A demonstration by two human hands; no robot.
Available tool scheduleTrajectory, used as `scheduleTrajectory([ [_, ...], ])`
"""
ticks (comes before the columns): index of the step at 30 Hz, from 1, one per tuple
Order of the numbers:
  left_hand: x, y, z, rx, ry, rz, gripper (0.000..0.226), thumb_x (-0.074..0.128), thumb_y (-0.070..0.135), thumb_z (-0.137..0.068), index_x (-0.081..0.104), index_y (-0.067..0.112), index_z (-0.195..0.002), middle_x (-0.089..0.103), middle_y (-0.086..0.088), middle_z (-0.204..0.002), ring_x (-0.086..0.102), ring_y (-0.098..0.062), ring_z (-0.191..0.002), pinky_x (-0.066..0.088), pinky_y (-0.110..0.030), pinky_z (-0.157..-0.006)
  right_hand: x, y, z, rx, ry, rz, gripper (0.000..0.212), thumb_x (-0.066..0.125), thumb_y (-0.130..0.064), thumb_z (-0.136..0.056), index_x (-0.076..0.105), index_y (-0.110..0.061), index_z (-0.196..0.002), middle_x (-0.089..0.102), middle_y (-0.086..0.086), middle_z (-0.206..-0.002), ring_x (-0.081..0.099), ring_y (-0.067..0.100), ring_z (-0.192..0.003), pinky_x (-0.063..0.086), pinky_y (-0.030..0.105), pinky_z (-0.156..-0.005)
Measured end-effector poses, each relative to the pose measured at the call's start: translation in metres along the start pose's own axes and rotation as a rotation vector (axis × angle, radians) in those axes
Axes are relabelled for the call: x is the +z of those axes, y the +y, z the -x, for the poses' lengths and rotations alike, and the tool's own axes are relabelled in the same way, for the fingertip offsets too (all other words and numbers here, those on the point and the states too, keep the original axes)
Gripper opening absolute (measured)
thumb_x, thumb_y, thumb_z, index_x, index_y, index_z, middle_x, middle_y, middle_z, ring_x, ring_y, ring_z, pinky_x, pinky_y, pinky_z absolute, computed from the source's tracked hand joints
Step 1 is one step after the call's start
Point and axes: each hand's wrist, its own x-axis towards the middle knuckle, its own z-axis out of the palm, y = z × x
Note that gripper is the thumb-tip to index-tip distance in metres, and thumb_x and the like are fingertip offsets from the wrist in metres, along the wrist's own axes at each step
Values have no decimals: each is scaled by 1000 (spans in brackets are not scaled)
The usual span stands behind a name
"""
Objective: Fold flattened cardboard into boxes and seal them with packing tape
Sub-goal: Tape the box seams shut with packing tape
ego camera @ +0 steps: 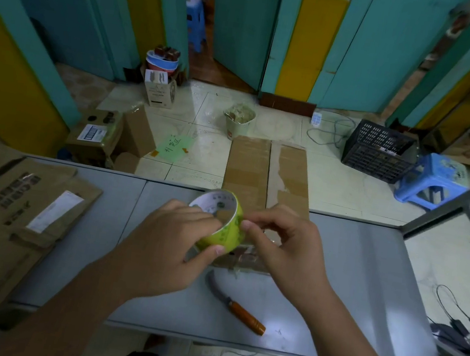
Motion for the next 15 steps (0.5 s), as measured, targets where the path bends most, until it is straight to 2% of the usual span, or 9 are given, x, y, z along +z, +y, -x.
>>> scheduleTrajectory([
  [2, 2, -1, 0, -39, -32, 119, 33, 65, 46, -98, 41, 37, -77, 42, 14, -69, 45, -11, -69, 36, -28, -69, -5, 2, 2, 105, -17, -94, 11, 78, -10, -92, 81, -20, -91, 76, -5, -85, 73, 15, -82, 57, 24, -74],
  [4, 2, -1, -1, -105, -71, 356, 37, 67, 53, -96, 51, 33, -70, 50, 8, -67, 52, -11, -74, 43, -30, -70, -9, 3, 4, 224, -51, -244, 8, 74, -9, -95, 80, -15, -92, 77, 3, -84, 73, 14, -77, 57, 22, -68],
  [6, 2, 1, -2, -132, -91, 656, 32, 70, 54, -97, 66, 30, -76, 60, 5, -71, 61, -13, -74, 50, -33, -67, -10, 4, 7, 321, -61, -356, 11, 72, -9, -97, 79, -13, -91, 76, 6, -81, 71, 13, -72, 55, 20, -63],
  [8, 6, 3, -5, -142, -52, 795, 30, 70, 51, -98, 70, 27, -80, 65, 1, -70, 65, -16, -66, 53, -30, -60, -11, 5, 7, 390, -52, -434, 12, 72, -11, -96, 81, -14, -89, 76, 6, -80, 71, 12, -70, 54, 19, -61],
  [10, 12, 1, -6, -205, -15, 831, 31, 70, 45, -98, 69, 21, -78, 64, -1, -67, 65, -19, -59, 53, -32, -54, -17, 6, 7, 424, -52, -487, 11, 74, -19, -90, 82, -13, -88, 74, 7, -76, 69, 14, -68, 55, 21, -62],
  [12, 14, -3, -5, -258, -31, 805, 30, 68, 43, -97, 67, 24, -75, 61, 0, -63, 61, -15, -55, 49, -31, -50, -25, 8, 7, 415, -49, -462, 20, 75, -29, -84, 82, -12, -90, 73, 8, -73, 68, 17, -68, 56, 22, -64],
  [15, 13, -9, -6, -324, -105, 631, 36, 66, 54, -95, 65, 28, -70, 61, 0, -58, 58, -9, -49, 43, -25, -46, -40, 13, 9, 386, -17, -384, 17, 75, -30, -87, 83, -18, -95, 74, 9, -76, 70, 19, -72, 58, 25, -69],
])
